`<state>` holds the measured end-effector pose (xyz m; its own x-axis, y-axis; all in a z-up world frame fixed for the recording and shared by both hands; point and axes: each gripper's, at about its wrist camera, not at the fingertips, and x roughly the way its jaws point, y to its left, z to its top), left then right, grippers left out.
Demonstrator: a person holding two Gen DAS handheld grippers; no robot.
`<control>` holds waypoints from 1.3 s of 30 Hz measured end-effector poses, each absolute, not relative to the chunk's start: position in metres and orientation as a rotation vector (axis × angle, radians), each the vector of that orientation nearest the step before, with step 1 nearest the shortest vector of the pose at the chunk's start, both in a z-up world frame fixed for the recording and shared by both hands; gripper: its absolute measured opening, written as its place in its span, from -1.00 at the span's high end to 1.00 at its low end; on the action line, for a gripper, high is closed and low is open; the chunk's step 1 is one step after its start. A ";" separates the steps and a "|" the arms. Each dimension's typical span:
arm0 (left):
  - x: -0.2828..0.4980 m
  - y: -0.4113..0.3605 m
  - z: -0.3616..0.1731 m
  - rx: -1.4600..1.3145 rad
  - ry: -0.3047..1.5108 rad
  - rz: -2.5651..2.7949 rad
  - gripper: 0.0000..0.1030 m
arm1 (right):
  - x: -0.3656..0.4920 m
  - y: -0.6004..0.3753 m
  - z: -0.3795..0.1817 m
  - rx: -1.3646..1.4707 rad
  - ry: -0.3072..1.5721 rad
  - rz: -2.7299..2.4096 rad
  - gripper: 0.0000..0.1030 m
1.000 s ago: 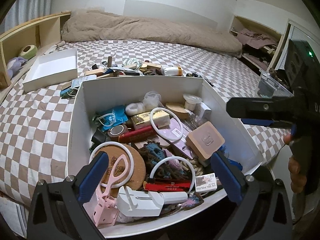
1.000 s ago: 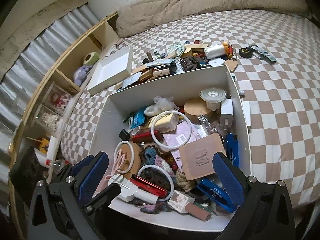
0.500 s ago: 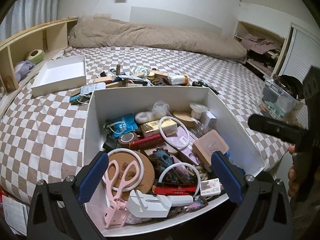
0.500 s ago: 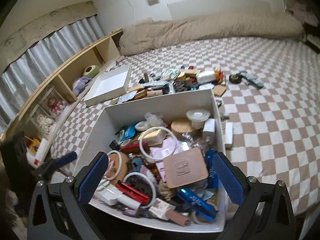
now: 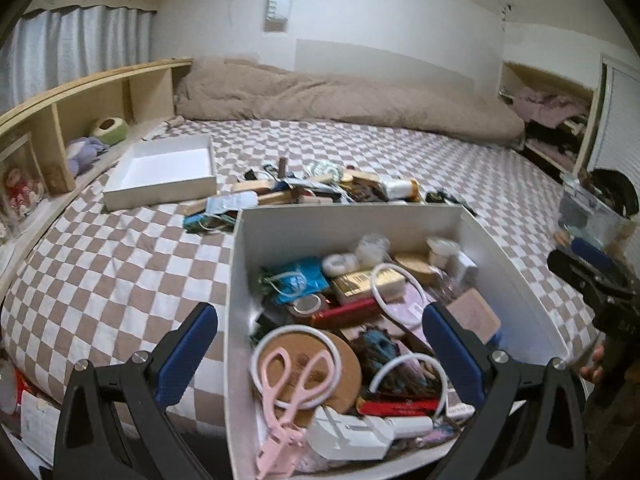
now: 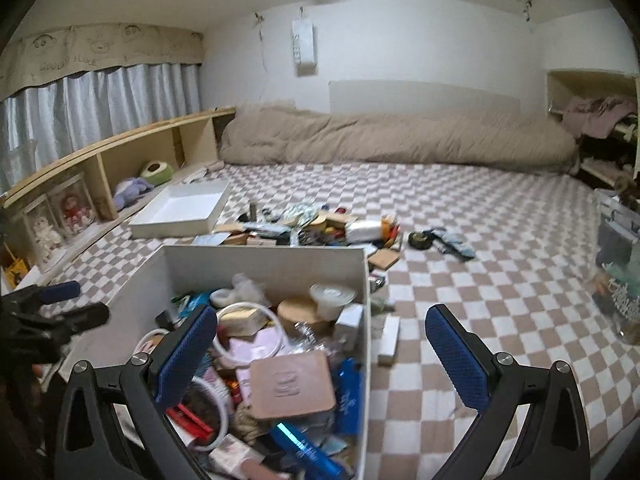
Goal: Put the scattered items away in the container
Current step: 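Lift both open tools up out of the white box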
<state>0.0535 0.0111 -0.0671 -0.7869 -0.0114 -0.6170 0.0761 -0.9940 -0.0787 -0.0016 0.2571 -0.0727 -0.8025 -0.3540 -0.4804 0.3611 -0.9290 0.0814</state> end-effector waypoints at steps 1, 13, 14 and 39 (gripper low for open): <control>0.053 0.008 -0.067 0.988 0.153 -2.915 -1.00 | -0.003 0.257 -0.074 0.697 0.030 -2.676 -1.00; 0.042 -0.015 -0.076 0.943 0.197 -2.841 -1.00 | -0.014 0.250 -0.090 0.629 0.090 -2.716 -1.00; 0.041 -0.016 -0.077 0.945 0.201 -2.835 -1.00 | -0.016 0.249 -0.091 0.632 0.088 -2.720 -1.00; 0.029 -0.032 -0.083 0.867 0.136 -2.733 -1.00 | 0.007 0.210 -0.080 0.655 0.160 -2.696 -1.00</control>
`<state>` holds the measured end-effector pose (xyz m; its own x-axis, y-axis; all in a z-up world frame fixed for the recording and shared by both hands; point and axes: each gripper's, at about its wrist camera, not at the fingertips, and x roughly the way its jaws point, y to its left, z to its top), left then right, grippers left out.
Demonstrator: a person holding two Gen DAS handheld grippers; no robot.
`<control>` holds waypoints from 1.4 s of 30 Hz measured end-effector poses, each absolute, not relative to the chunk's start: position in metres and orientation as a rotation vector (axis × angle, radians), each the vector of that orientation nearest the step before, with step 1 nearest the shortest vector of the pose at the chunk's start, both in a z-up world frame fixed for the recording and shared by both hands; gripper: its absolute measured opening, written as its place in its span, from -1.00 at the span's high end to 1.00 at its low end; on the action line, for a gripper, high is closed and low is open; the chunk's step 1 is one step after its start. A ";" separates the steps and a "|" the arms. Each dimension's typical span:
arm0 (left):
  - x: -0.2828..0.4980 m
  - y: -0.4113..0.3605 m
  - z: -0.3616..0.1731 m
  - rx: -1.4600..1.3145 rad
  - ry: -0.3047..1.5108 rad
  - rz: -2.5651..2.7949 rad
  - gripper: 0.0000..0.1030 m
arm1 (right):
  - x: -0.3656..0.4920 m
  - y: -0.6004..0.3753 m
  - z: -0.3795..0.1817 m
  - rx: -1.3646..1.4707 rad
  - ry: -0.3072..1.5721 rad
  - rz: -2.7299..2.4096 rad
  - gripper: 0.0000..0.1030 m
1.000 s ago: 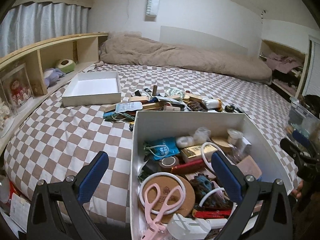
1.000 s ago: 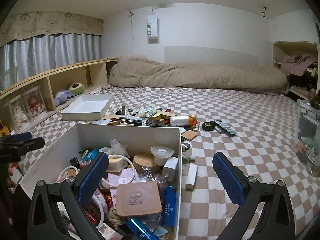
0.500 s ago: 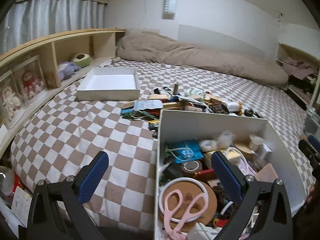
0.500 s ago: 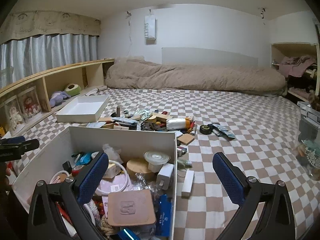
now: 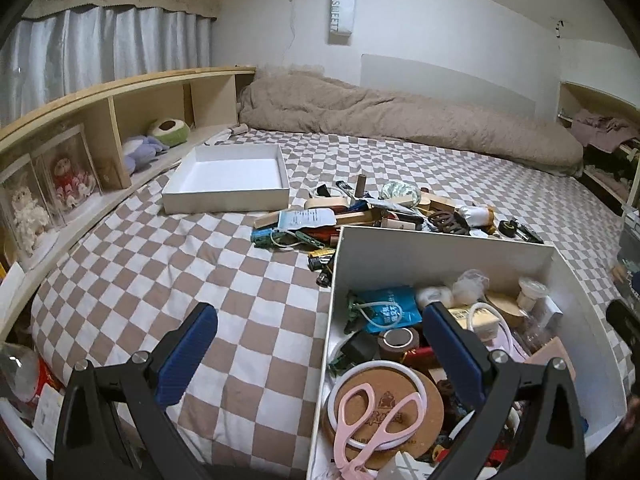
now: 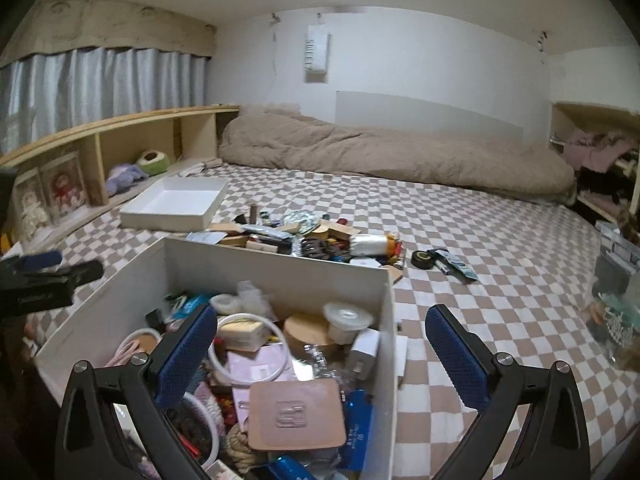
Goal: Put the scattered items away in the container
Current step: 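Lift both open tools up out of the white box, then move both tools back toward the item pile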
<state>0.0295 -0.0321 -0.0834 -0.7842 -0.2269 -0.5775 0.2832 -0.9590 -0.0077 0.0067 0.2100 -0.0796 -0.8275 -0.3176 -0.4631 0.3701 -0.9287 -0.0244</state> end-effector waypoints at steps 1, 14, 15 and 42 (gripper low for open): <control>0.029 -0.034 -0.084 0.866 0.137 -2.732 -1.00 | 0.009 0.209 -0.080 0.660 0.158 -2.692 -1.00; 0.030 -0.049 -0.089 0.937 0.209 -2.734 -1.00 | -0.006 0.225 -0.078 0.771 0.036 -2.704 -1.00; 0.031 -0.046 -0.089 0.945 0.203 -2.745 -1.00 | -0.008 0.226 -0.078 0.781 0.031 -2.704 -1.00; -0.023 -0.115 -0.078 1.035 0.251 -2.824 -1.00 | -0.065 0.306 -0.072 0.835 -0.118 -2.801 -1.00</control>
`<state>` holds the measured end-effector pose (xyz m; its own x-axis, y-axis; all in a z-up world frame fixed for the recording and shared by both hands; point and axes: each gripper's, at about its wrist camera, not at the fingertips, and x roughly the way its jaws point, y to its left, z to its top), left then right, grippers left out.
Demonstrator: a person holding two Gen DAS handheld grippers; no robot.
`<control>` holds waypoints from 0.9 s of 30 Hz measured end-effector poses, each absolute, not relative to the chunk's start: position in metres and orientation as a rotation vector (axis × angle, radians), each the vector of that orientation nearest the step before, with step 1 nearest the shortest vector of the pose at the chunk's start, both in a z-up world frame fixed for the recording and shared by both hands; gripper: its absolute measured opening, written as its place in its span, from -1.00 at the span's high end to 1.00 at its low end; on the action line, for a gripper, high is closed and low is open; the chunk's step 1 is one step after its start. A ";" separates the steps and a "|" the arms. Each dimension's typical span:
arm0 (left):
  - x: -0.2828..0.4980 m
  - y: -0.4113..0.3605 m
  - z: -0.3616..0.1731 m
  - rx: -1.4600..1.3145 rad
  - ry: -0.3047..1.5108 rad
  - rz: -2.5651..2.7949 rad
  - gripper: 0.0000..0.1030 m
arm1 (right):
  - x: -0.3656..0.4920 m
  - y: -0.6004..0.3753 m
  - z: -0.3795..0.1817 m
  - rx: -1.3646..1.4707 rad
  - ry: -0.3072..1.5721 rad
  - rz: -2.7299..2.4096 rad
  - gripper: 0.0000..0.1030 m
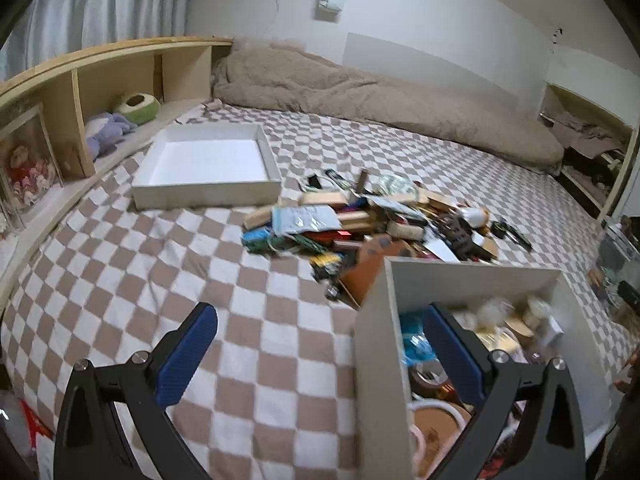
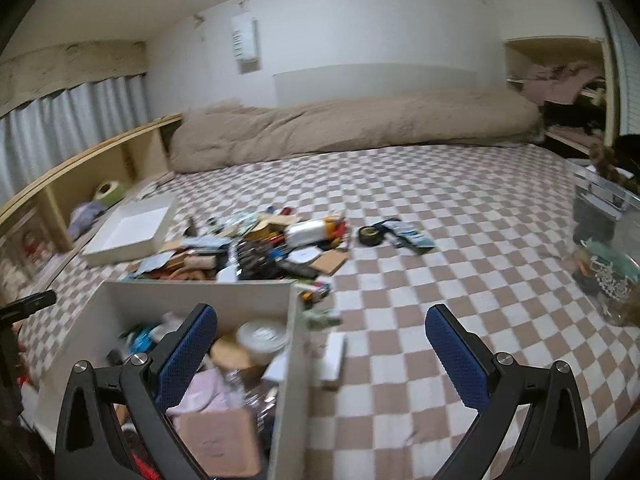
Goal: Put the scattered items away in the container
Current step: 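Move both tools back toward the item pile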
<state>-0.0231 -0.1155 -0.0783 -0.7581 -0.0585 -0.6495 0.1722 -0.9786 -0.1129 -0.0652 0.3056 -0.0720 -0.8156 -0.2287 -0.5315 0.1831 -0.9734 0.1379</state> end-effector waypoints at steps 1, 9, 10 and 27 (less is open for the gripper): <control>-0.028 -0.120 -0.079 1.033 0.249 -2.816 -1.00 | -0.071 0.310 -0.075 0.839 -0.130 -2.818 -1.00; -0.077 -0.151 -0.108 1.095 0.246 -2.729 -1.00 | -0.113 0.329 -0.103 0.915 -0.218 -2.851 -1.00; -0.086 -0.155 -0.116 1.125 0.250 -2.704 -1.00 | -0.116 0.328 -0.106 0.926 -0.212 -2.852 -1.00; -0.172 -0.195 -0.195 1.125 0.377 -2.523 -0.88 | -0.167 0.329 -0.146 0.986 -0.297 -2.877 -1.00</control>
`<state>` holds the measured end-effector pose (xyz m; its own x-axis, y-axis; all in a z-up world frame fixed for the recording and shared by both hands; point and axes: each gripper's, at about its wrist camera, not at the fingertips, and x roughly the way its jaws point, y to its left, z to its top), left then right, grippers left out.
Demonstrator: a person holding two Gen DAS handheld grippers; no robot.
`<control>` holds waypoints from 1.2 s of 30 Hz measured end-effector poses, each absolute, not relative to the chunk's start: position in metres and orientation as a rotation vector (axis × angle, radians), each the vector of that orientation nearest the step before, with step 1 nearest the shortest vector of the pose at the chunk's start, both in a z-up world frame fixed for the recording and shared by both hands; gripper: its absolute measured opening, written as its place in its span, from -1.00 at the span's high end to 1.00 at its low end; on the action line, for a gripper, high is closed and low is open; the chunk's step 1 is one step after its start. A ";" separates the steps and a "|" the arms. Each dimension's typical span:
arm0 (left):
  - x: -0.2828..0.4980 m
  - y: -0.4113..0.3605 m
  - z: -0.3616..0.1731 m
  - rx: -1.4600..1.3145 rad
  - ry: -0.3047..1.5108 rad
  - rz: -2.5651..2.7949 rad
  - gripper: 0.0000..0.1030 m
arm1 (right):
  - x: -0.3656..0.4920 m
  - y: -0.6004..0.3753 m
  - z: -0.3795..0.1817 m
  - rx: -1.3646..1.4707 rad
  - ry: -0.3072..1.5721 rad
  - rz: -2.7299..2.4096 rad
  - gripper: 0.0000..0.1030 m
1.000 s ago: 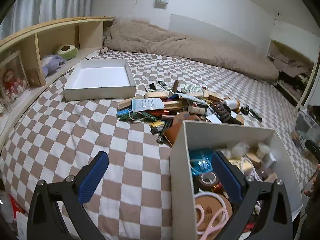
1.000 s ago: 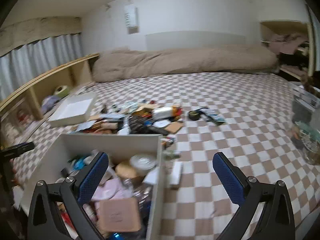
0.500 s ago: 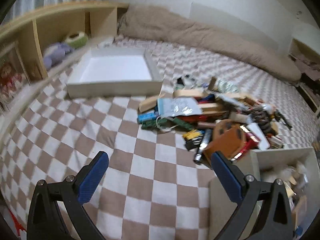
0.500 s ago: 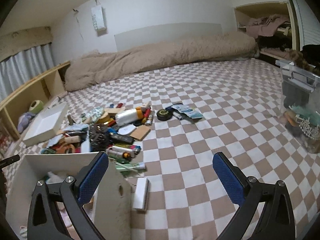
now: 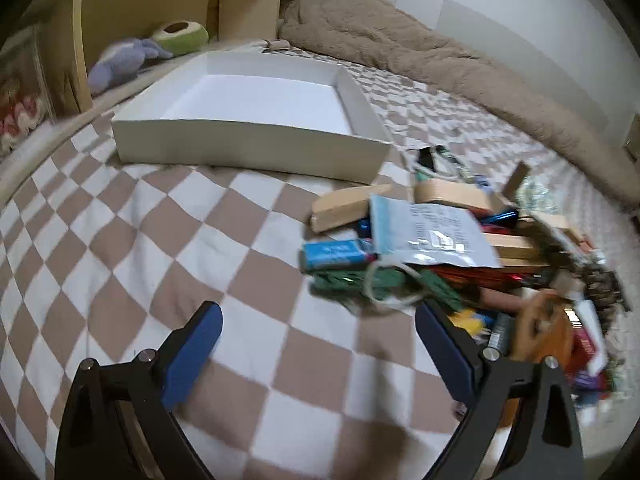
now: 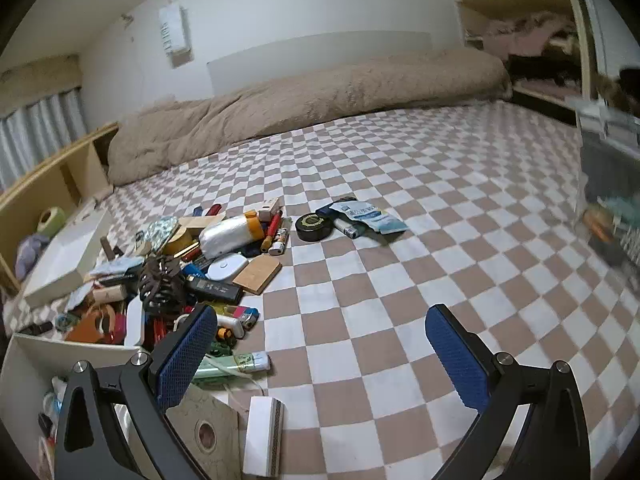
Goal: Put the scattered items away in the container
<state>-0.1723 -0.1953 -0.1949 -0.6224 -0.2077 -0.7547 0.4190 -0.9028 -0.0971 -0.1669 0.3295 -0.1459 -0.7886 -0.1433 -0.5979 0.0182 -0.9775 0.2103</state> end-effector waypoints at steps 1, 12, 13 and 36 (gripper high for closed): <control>-0.175 -0.197 -0.199 1.141 0.382 -2.515 -0.87 | -0.168 0.330 -0.149 1.000 -0.299 -2.876 -1.00; -0.209 -0.190 -0.216 1.205 0.222 -2.393 -0.83 | -0.163 0.333 -0.168 1.054 -0.264 -2.894 -1.00; -0.211 -0.185 -0.218 1.210 0.167 -2.376 -0.84 | -0.163 0.332 -0.169 1.056 -0.251 -2.897 -1.00; -0.132 -0.192 -0.212 1.165 0.192 -2.289 -0.85 | -0.165 0.339 -0.191 1.162 -0.223 -2.866 -1.00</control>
